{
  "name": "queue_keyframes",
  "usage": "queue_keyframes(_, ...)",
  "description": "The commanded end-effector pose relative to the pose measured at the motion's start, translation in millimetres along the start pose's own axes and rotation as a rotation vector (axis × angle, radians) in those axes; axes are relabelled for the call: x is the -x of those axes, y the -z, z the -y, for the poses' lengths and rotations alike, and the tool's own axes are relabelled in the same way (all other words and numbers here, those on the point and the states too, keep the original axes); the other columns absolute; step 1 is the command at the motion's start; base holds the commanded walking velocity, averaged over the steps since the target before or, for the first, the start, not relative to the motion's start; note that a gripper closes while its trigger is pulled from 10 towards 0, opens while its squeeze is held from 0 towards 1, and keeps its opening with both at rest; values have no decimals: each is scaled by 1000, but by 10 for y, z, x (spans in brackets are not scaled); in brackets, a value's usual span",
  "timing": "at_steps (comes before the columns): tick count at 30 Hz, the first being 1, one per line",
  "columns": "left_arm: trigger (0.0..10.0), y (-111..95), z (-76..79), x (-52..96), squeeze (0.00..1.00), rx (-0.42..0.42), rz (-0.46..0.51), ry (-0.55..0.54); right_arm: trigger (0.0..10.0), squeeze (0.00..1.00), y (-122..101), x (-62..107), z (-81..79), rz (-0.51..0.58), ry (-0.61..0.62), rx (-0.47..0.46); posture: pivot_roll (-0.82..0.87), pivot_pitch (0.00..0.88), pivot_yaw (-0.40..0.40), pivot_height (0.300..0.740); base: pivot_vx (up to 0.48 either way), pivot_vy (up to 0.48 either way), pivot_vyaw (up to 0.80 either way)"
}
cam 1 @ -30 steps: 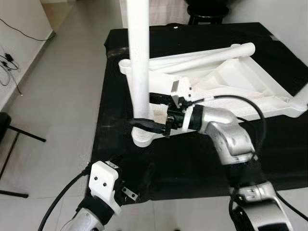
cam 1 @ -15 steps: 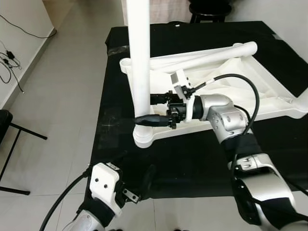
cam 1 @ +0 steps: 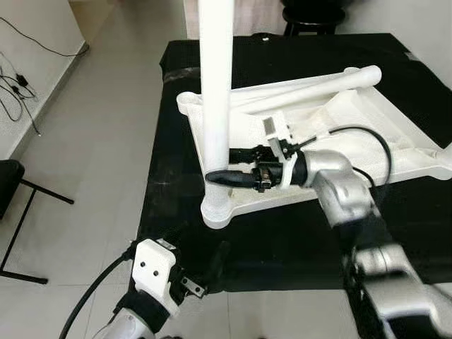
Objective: Building children table
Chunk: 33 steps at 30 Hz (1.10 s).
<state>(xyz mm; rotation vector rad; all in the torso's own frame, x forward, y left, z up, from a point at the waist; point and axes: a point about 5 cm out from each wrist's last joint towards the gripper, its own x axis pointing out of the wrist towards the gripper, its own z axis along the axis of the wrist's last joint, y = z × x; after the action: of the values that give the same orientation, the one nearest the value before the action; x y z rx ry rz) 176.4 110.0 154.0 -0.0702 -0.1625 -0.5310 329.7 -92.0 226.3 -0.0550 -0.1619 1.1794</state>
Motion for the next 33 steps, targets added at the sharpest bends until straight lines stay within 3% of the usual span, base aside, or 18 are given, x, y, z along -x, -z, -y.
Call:
queue_keyframes(1, 10000, 22, -2, 25, 0, 5, -15, -3, 0, 0, 234, 153, 136, -141, 295, -29, -6, 213, -13, 740, 0, 0, 0)
queue_keyframes(2, 10000, 23, -11, 28, 0, 4, -15, -4, 0, 0, 321, 204, 132, -184, 539, -3, -6, 213, -13, 740, 0, 0, 0)
queue_keyframes(3, 10000, 18, -19, 29, 0, 3, -16, -2, 0, 0, 443, 313, -188, -238, 677, 10, -12, 211, -9, 740, 0, 0, 0)
queue_keyframes(6, 10000, 26, -27, 28, 0, 1, -18, -1, 0, 0, 462, 295, -284, -236, 646, -11, -6, 206, 2, 740, 0, 0, 0)
queue_keyframes(7, 10000, 39, -39, 27, 0, -1, -21, 0, 0, 0, 485, 206, -357, -223, 568, -50, -11, 200, 3, 740, 0, 0, 0)
queue_keyframes(12, 10000, 54, -51, 16, 0, 0, -24, 3, 0, 0, 454, 122, -287, -206, 525, -43, -2, 187, -3, 740, 0, 0, 0)
queue_keyframes(13, 10000, 55, -55, 14, 0, -1, -23, -1, 10000, 0, 427, 97, -264, -198, 522, -39, -1, 183, -4, 740, 0, 0, 0)
queue_keyframes(17, 10000, 58, -60, 10, 0, -4, -20, -13, 10000, 0, 379, 27, -307, -188, 490, -62, 2, 175, -5, 740, 0, 0, 0)
queue_keyframes(18, 10000, 57, -57, 7, 0, -5, -20, -14, 10000, 1000, 324, -15, -377, -144, 395, -90, 8, 176, -7, 740, 0, 0, 0)
queue_keyframes(21, 10000, 56, -54, 6, 0, -5, -20, -14, 10000, 1000, 301, -27, -400, -126, 346, -100, 6, 178, -5, 740, 0, 0, 0)
queue_keyframes(24, 10000, 53, -48, 2, 0, -4, -19, -13, 10000, 1000, 193, -40, -366, -80, 165, -90, 12, 180, -4, 740, 0, 0, 0)
queue_keyframes(25, 10000, 53, -48, 2, 0, -4, -19, -13, 10000, 1000, 193, -40, -366, -80, 165, -90, 12, 180, -4, 740, 0, 0, 0)
queue_keyframes(26, 10000, 53, -46, 0, 0, -4, -18, -13, 10000, 1000, 191, -33, -353, -102, 59, -80, 13, 180, -7, 740, 0, 0, 0)
queue_keyframes(27, 10000, 53, -46, 0, 0, -4, -18, -13, 10000, 1000, 191, -33, -353, -102, 59, -80, 13, 180, -7, 740, 0, 0, 0)
queue_keyframes(28, 10000, 51, -42, -3, 0, -3, -17, -12, 10000, 78, 196, -12, -333, -121, -42, -77, 20, 181, -12, 740, 0, 0, 0)
queue_keyframes(29, 10000, 50, -39, -5, 0, -3, -16, -12, 10000, 78, 200, 8, -318, -135, -105, -75, 20, 181, -12, 740, 0, 0, 0)
queue_keyframes(30, 10000, 49, -37, -4, 0, -2, -15, -13, 10000, 0, 196, 18, -286, -133, -151, -61, 23, 182, -12, 740, 0, 0, 0)
queue_keyframes(33, 10000, 46, -31, -2, 0, -1, -13, -15, 10000, 0, 175, 11, -204, -157, -237, -42, 35, 184, -14, 740, 0, 0, 0)
